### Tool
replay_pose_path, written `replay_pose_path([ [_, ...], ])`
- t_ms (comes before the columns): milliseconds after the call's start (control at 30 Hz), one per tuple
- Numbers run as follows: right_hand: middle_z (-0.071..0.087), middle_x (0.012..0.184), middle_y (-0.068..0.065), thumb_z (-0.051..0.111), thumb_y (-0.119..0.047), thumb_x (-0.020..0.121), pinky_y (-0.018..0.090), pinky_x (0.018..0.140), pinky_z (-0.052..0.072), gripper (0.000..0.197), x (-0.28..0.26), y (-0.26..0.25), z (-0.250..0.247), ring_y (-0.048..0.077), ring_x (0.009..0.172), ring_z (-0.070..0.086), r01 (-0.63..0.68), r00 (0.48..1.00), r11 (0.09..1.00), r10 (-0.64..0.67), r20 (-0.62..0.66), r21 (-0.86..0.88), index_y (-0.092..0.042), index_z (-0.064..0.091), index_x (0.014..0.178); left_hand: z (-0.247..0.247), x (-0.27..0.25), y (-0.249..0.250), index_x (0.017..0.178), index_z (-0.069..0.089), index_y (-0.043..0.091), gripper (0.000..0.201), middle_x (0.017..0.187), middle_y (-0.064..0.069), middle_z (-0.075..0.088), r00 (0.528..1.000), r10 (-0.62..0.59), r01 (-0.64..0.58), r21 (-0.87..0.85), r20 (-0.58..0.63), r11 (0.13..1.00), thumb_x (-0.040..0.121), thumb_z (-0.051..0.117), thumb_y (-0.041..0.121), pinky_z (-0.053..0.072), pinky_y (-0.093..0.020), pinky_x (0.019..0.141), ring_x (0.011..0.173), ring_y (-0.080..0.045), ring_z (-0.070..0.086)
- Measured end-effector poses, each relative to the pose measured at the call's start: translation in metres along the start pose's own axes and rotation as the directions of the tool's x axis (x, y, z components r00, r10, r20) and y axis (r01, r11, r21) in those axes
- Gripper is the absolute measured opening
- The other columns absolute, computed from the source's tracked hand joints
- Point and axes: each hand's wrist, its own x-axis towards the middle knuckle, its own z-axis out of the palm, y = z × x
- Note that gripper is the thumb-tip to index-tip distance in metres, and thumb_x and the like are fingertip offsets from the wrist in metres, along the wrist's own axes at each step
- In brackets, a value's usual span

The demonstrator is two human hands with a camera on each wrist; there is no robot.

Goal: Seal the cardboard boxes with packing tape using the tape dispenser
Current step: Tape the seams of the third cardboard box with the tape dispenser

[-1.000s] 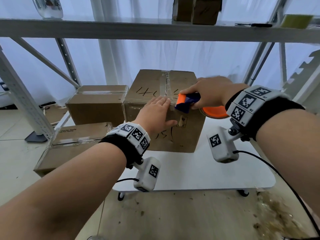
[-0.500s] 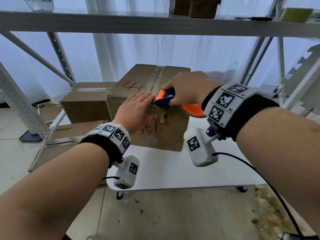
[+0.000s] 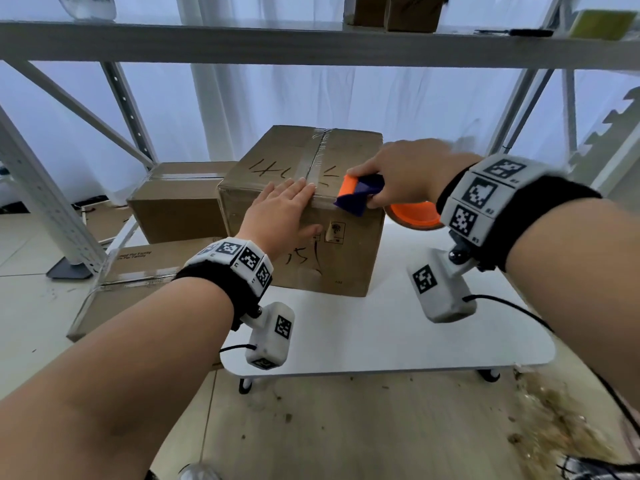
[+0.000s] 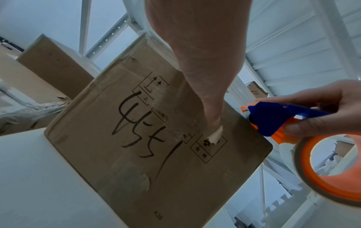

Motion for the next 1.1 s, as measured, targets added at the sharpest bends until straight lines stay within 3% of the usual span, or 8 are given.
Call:
replay_pose_path([
  [133, 0.051, 0.124, -0.005, 0.057, -0.045, 0.089, 0.035, 0.082, 0.043, 0.056, 0.002, 0.000, 0.007, 0.018, 0.116, 0.049, -0.012, 1.000, 0.999, 0.013, -0.014, 0.047, -0.047, 0.035, 0.141, 0.003, -0.008, -0.009, 0.153, 0.005, 0.022, 0.085, 0.160, 0.001, 0.009, 0.999, 0.009, -0.011, 0.056, 0.038, 0.998, 0.089, 0.048, 0.059, -0.001, -0.035, 0.119, 0.147, -0.014, 0.005],
  [300, 0.047, 0.127, -0.002, 0.058, -0.050, 0.087, 0.037, 0.086, 0.043, 0.060, -0.001, 0.003, 0.017, 0.019, 0.115, 0.050, -0.021, 0.999, 0.993, 0.024, -0.030, 0.117, -0.049, 0.033, 0.141, 0.004, -0.011, -0.004, 0.153, 0.007, 0.017, 0.087, 0.160, -0.002, 0.009, 0.997, -0.082, 0.082, 0.036, -0.010, 0.996, 0.089, 0.047, 0.061, -0.002, -0.036, 0.119, 0.147, -0.017, 0.003],
  [467, 0.043, 0.107, -0.002, 0.055, -0.053, 0.086, 0.034, 0.082, 0.041, 0.059, -0.002, 0.005, 0.025, 0.018, 0.109, 0.052, -0.043, 0.997, 0.986, 0.053, -0.059, 0.160, -0.050, 0.032, 0.141, 0.010, -0.003, 0.024, 0.152, 0.009, 0.020, 0.071, 0.160, 0.001, 0.010, 0.997, 0.080, -0.080, -0.008, -0.025, 0.997, 0.096, 0.047, 0.043, -0.005, -0.032, 0.118, 0.147, -0.015, 0.003],
  [533, 0.039, 0.102, -0.004, 0.053, -0.052, 0.087, 0.037, 0.086, 0.044, 0.058, -0.003, 0.003, 0.027, 0.018, 0.107, 0.052, -0.050, 0.995, 0.982, 0.065, -0.074, 0.181, -0.050, 0.033, 0.141, 0.012, -0.002, 0.026, 0.152, 0.014, 0.022, 0.069, 0.158, 0.001, 0.017, 0.996, 0.068, -0.071, -0.056, -0.057, 0.996, 0.095, 0.051, 0.036, -0.002, -0.031, 0.119, 0.147, -0.015, 0.008],
  [600, 0.041, 0.104, -0.003, 0.053, -0.052, 0.088, 0.038, 0.087, 0.045, 0.056, -0.003, 0.003, 0.026, 0.019, 0.109, 0.053, -0.050, 0.994, 0.983, 0.066, -0.088, 0.175, -0.050, 0.034, 0.140, 0.012, 0.000, 0.027, 0.151, 0.018, 0.022, 0.069, 0.157, 0.002, 0.021, 0.996, 0.050, -0.056, -0.084, -0.068, 0.995, 0.094, 0.054, 0.034, 0.000, -0.031, 0.119, 0.146, -0.016, 0.012],
  [733, 0.048, 0.130, 0.001, 0.052, -0.050, 0.088, 0.040, 0.092, 0.044, 0.056, 0.000, 0.002, 0.014, 0.020, 0.119, 0.049, -0.018, 0.998, 0.996, 0.023, -0.054, 0.084, -0.050, 0.033, 0.141, 0.012, 0.001, 0.025, 0.151, 0.019, 0.021, 0.070, 0.157, 0.001, 0.021, 0.995, 0.056, -0.061, -0.068, -0.077, 0.996, 0.093, 0.054, 0.037, 0.002, -0.031, 0.119, 0.146, -0.016, 0.014],
  [900, 0.047, 0.128, 0.000, 0.050, -0.050, 0.091, 0.034, 0.081, 0.039, 0.056, -0.006, 0.005, 0.000, 0.016, 0.118, 0.047, 0.023, 0.997, 1.000, -0.022, -0.072, 0.014, -0.049, 0.030, 0.143, 0.019, -0.003, 0.023, 0.151, 0.019, 0.018, 0.065, 0.157, -0.002, 0.023, 0.989, 0.080, -0.081, -0.003, -0.126, 0.997, 0.096, 0.049, 0.037, 0.001, -0.030, 0.118, 0.145, -0.018, 0.017],
  [1100, 0.048, 0.128, 0.000, 0.056, -0.048, 0.090, 0.034, 0.080, 0.039, 0.061, -0.015, 0.009, 0.002, 0.016, 0.118, 0.044, 0.027, 0.999, 1.000, -0.027, -0.047, -0.010, -0.046, 0.028, 0.144, 0.021, -0.001, 0.021, 0.151, 0.019, 0.022, 0.064, 0.157, 0.001, 0.021, 0.990, 0.079, -0.080, -0.002, -0.117, 0.997, 0.096, 0.049, 0.037, 0.002, -0.031, 0.119, 0.145, -0.015, 0.016],
])
